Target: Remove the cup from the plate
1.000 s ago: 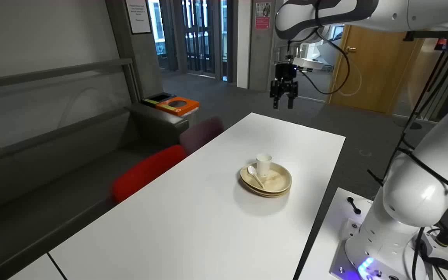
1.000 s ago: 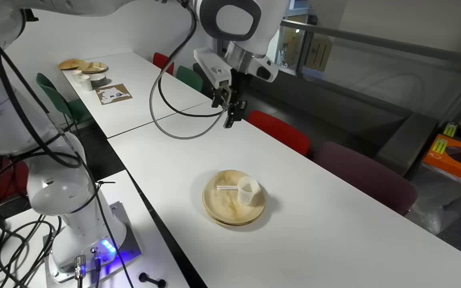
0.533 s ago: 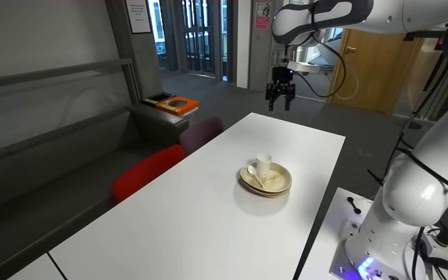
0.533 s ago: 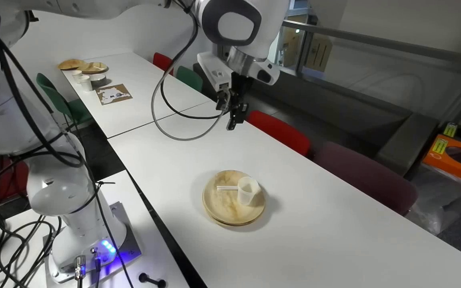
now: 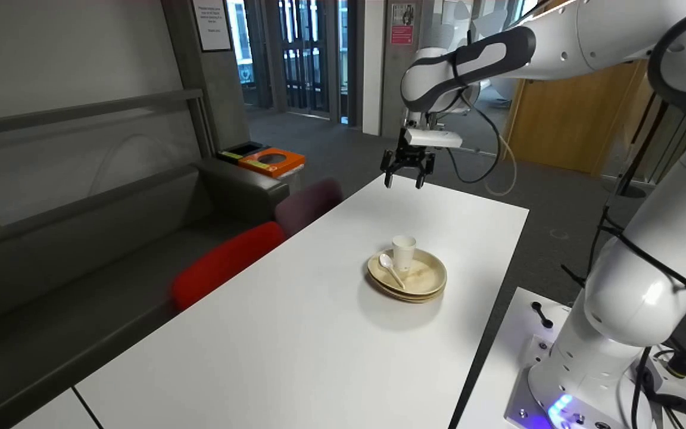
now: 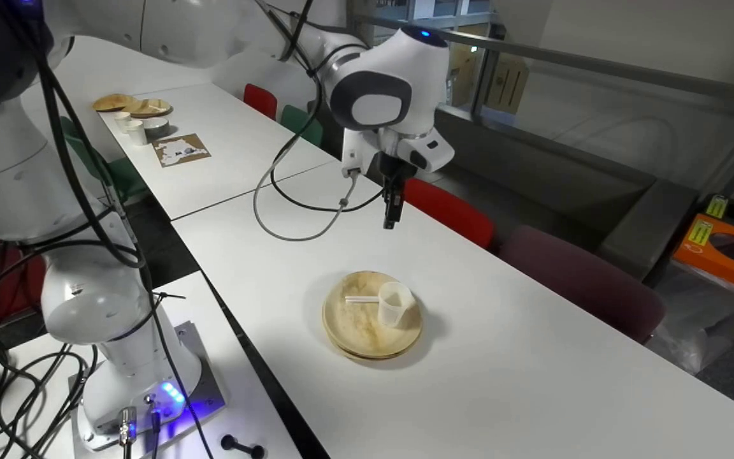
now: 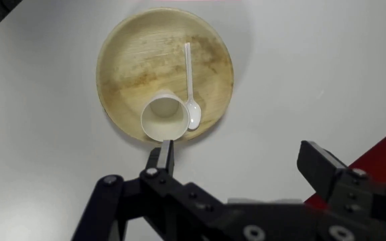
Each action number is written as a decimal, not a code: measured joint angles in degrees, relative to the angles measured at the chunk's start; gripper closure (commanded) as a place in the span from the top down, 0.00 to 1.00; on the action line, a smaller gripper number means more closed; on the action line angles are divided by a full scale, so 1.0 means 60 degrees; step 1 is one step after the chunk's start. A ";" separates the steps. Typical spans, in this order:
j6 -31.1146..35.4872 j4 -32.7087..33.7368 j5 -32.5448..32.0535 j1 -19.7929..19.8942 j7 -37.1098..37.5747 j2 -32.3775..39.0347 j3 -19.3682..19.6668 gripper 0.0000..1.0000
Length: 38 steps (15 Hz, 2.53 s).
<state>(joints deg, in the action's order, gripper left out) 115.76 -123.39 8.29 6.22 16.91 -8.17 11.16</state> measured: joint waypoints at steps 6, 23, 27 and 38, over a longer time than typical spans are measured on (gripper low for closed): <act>0.2287 -0.0697 0.0098 0.0127 0.2449 0.0263 -0.0065 1.00; 0.3872 -0.1378 0.0095 0.0320 0.4221 0.0436 -0.0165 1.00; 0.4296 -0.1785 0.0091 0.0372 0.4985 0.0679 -0.0165 1.00; 0.5557 -0.2003 0.0081 0.0379 0.5750 0.2176 -0.0154 1.00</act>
<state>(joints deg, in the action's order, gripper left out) 149.11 -135.41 8.78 8.49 51.42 4.88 10.24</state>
